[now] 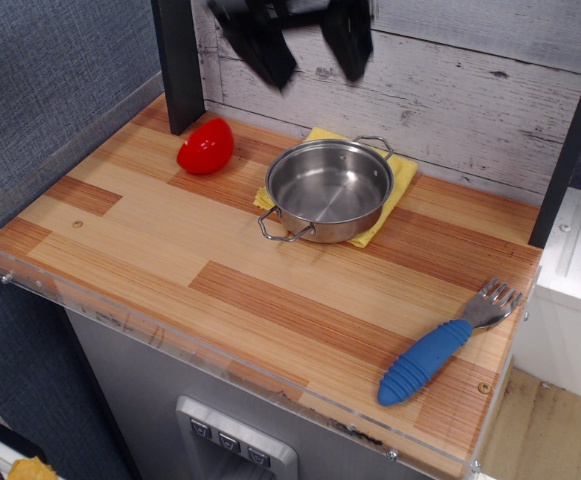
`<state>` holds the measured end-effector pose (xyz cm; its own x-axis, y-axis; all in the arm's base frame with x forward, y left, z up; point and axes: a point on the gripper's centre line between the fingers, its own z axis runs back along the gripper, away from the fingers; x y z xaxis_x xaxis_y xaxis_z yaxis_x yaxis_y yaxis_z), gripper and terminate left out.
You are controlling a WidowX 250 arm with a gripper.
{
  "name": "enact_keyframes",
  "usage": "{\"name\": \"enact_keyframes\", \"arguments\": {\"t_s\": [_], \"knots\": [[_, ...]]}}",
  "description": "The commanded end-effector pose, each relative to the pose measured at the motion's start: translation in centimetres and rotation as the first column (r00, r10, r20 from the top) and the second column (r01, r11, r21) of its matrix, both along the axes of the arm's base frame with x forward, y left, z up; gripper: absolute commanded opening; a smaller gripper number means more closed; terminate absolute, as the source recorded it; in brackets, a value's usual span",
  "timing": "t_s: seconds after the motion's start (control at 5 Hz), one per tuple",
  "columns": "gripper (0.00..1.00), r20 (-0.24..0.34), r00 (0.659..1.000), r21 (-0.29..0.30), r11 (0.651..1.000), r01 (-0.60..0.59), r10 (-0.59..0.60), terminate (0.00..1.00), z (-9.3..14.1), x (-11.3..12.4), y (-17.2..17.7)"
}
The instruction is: Place the pot on top of the yellow towel
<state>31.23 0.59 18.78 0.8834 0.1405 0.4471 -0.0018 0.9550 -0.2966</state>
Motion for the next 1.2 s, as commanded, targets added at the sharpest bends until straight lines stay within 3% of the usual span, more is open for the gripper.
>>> {"name": "enact_keyframes", "arguments": {"t_s": [0.0,0.2,0.4,0.8,1.0], "knots": [[1.0,-0.054,0.998,0.097,0.994,0.051,-0.046,0.0,1.2,-4.5,-1.2],[1.0,-0.143,0.982,0.166,0.975,0.149,-0.125,0.0,-0.4,-4.9,-1.6],[1.0,-0.176,0.974,0.228,0.957,0.179,-0.14,0.0,-0.7,-5.2,-1.3],[1.0,-0.199,0.972,0.248,0.953,0.176,-0.127,0.0,-1.1,-5.7,-0.7],[1.0,-0.181,0.982,0.271,0.957,0.101,-0.053,0.0,-1.5,-6.3,-0.8]]}}
